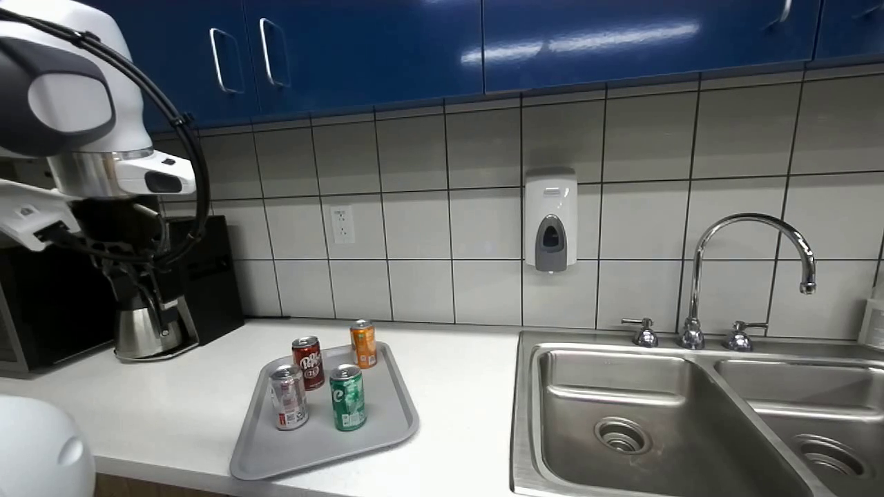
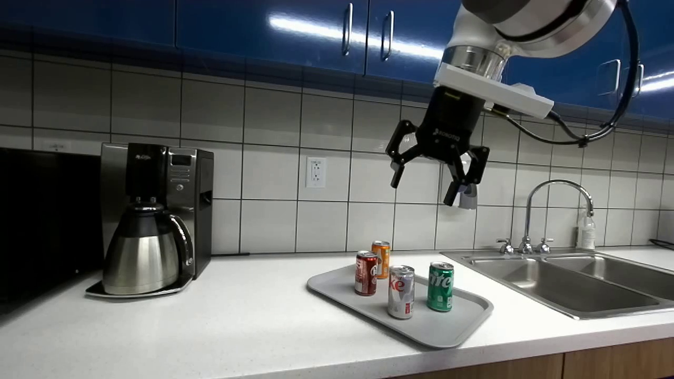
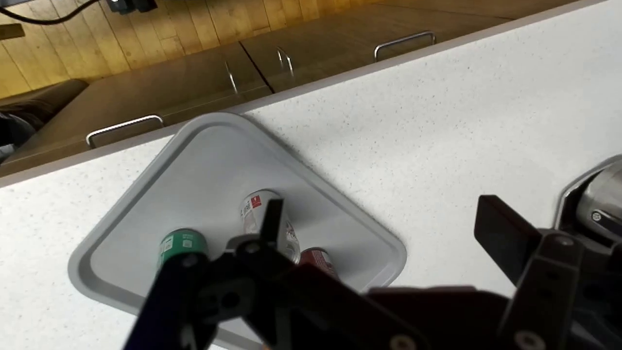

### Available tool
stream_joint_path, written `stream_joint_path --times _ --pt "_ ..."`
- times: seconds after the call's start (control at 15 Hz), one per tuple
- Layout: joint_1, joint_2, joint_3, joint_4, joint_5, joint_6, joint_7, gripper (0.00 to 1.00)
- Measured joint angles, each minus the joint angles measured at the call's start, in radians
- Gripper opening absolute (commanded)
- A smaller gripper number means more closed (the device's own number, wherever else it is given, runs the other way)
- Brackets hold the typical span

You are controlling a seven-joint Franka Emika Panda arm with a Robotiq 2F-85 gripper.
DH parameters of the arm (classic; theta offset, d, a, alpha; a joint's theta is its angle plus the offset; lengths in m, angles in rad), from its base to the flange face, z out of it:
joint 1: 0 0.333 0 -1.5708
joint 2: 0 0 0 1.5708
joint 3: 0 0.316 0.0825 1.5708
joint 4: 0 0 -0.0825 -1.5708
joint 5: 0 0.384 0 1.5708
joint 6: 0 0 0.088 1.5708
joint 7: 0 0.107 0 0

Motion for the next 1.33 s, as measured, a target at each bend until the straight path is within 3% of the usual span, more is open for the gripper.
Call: stream_joint_path --times 0.33,0.6,1.33 --pt "-0.013 0.082 -0.042 0.002 -0.015 0.038 -0.057 1.00" --pt "-0.043 0.178 -0.050 0.017 -0.101 0.038 -0.090 1.00" --pt "-0.106 0.434 -0.053 0.183 -0.255 0.040 -0.090 1.00"
